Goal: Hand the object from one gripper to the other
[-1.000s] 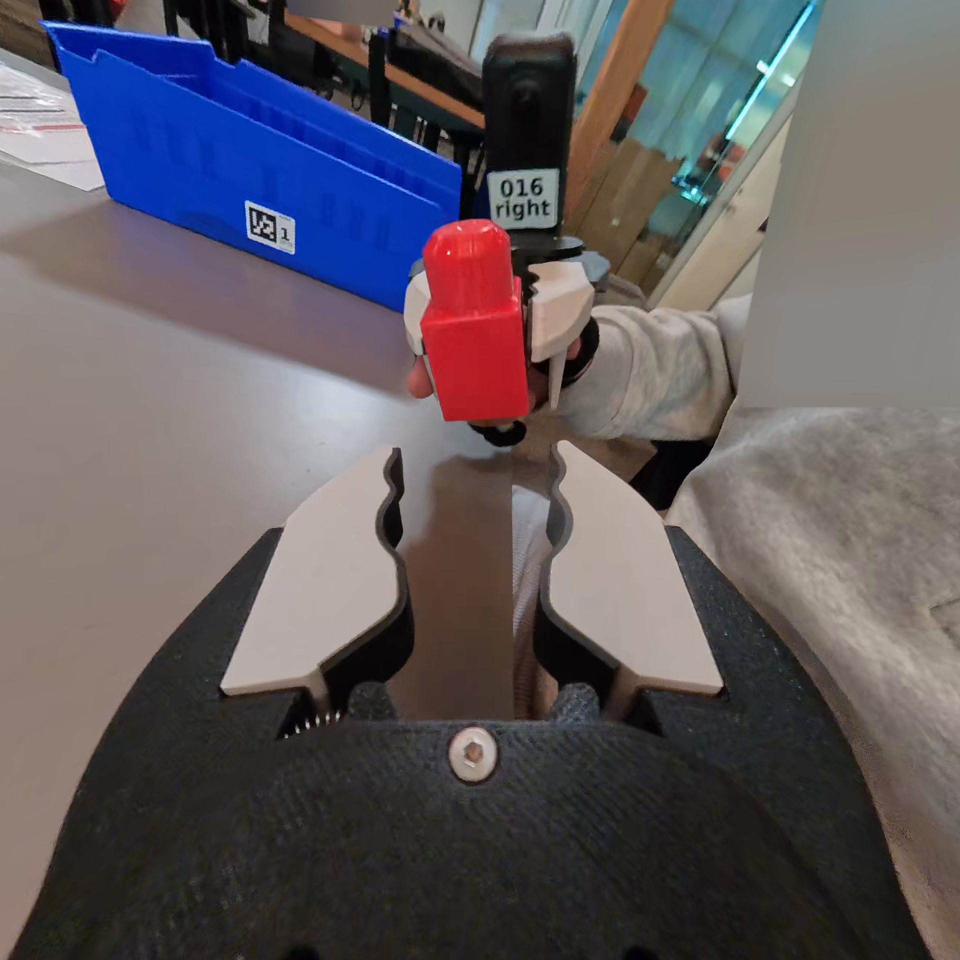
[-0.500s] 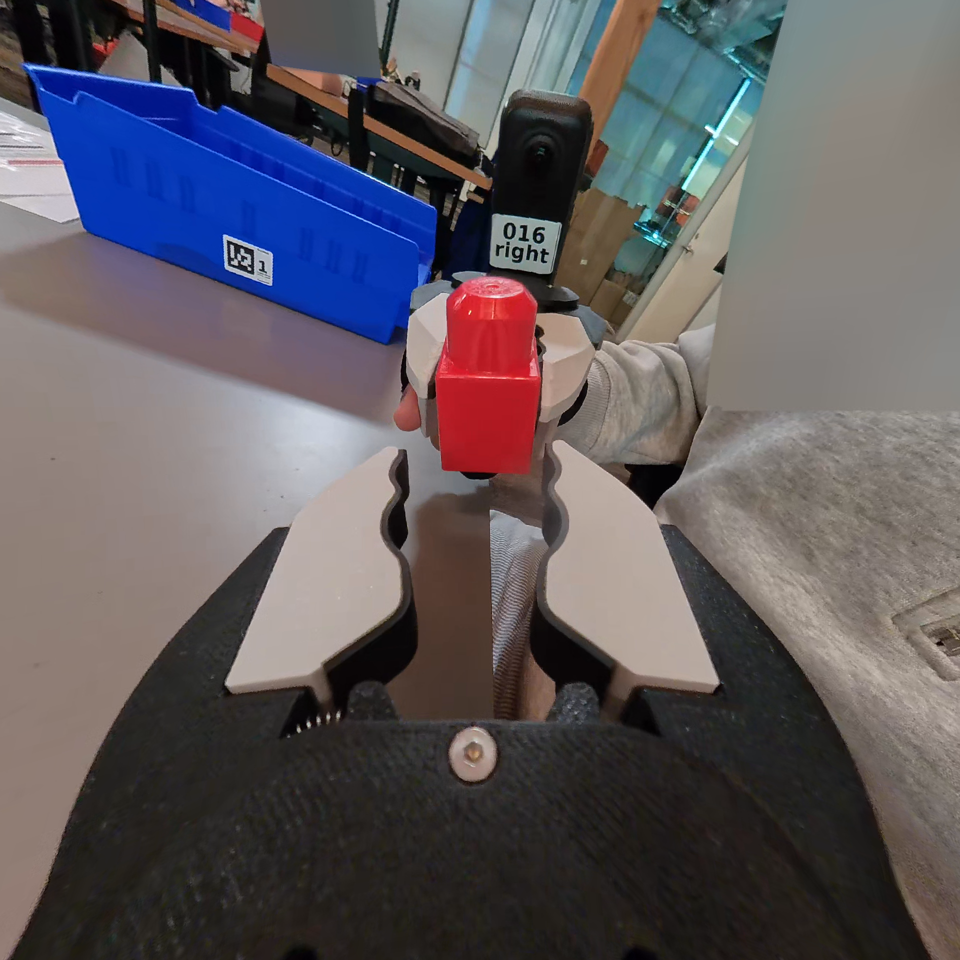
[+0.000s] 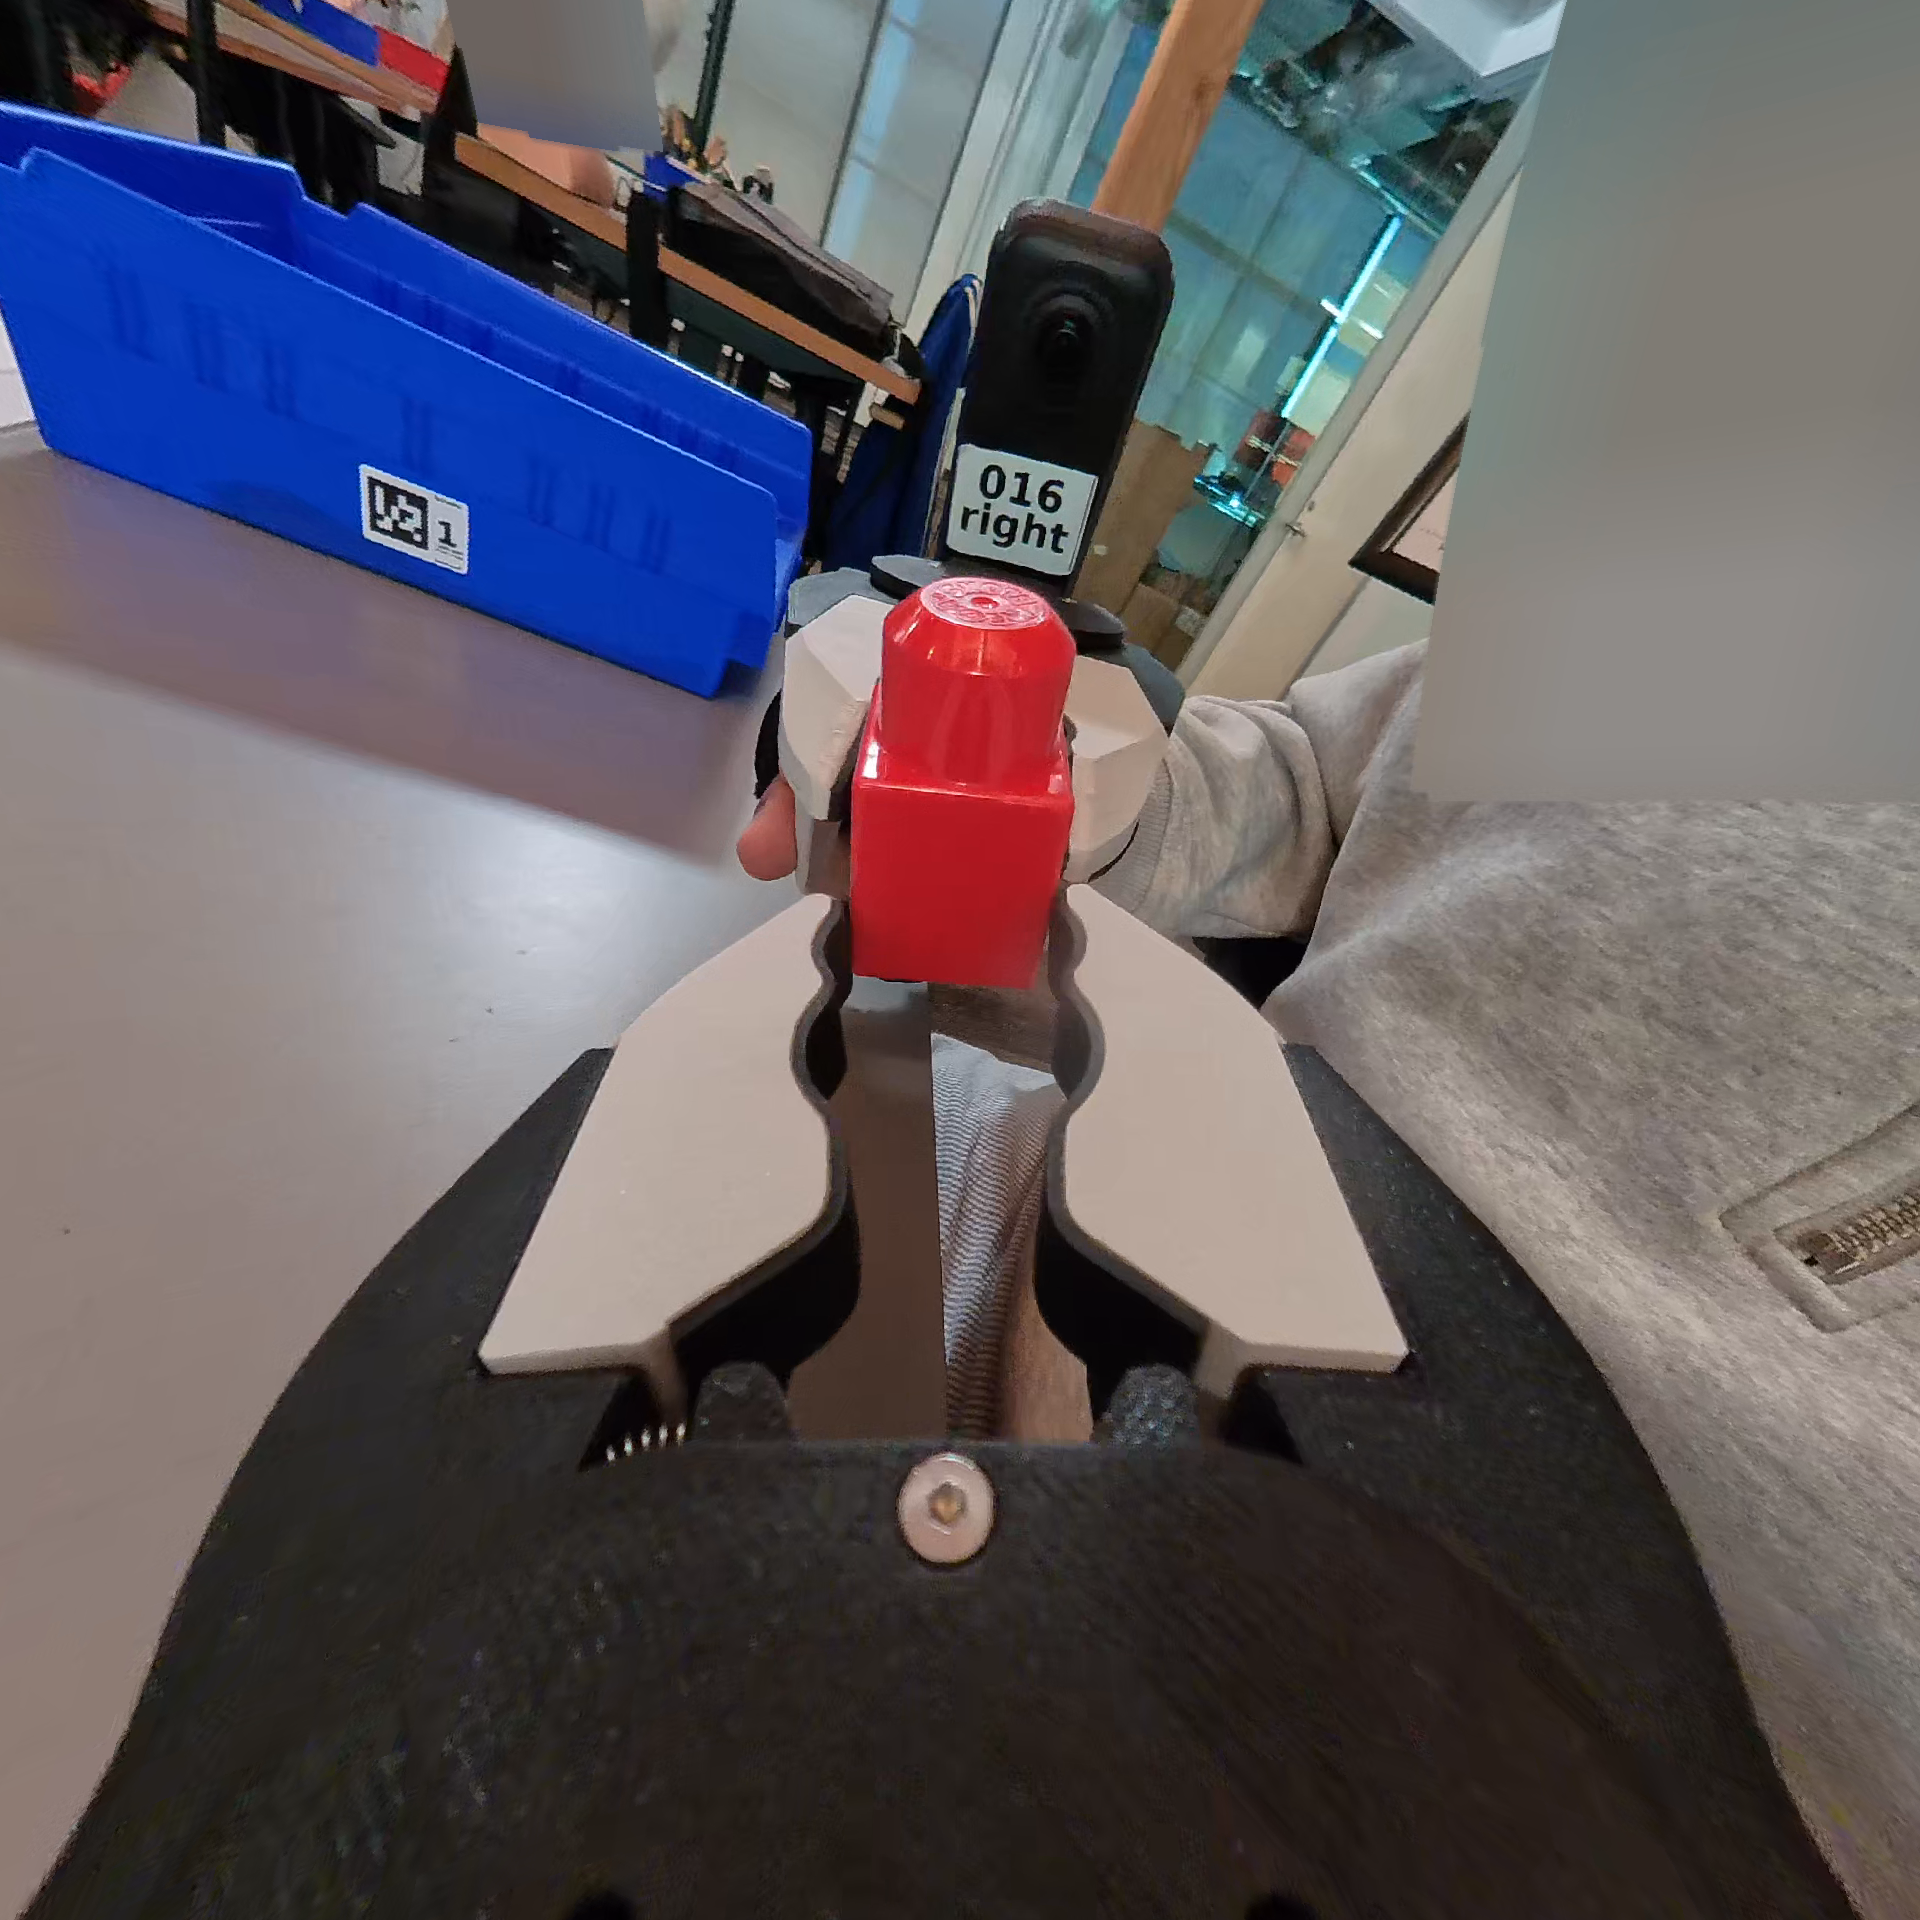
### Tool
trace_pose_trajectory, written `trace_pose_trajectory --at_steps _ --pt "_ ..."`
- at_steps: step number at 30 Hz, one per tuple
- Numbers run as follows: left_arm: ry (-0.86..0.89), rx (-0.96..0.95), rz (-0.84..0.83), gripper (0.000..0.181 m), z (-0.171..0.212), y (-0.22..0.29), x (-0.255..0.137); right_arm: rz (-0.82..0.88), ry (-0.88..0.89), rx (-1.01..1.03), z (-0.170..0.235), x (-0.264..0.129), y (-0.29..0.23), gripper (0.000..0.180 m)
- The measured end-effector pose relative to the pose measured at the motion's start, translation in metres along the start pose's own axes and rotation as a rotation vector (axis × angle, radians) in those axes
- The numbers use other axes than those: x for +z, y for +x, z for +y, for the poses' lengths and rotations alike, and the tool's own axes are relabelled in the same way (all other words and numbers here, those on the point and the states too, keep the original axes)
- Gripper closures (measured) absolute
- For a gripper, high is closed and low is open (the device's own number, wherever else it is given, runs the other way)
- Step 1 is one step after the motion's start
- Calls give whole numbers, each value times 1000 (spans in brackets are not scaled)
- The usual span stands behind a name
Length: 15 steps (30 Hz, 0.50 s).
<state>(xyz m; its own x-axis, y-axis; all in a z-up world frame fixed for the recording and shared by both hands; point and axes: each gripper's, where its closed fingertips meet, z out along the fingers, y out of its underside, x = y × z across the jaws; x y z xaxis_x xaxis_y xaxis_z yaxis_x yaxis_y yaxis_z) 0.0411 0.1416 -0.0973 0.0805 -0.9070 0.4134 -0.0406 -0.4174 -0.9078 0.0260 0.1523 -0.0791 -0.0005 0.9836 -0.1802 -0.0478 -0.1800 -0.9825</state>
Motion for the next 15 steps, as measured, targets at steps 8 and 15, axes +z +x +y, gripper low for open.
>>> trace_pose_trajectory --at_steps 8,15 --pt "-12 26 -30 145 1 -3 -1 40 -7 16 1 -1 7 120" --pt "-2 17 -47 145 0 -9 -4 87 62 40 -11 -8 18 108"
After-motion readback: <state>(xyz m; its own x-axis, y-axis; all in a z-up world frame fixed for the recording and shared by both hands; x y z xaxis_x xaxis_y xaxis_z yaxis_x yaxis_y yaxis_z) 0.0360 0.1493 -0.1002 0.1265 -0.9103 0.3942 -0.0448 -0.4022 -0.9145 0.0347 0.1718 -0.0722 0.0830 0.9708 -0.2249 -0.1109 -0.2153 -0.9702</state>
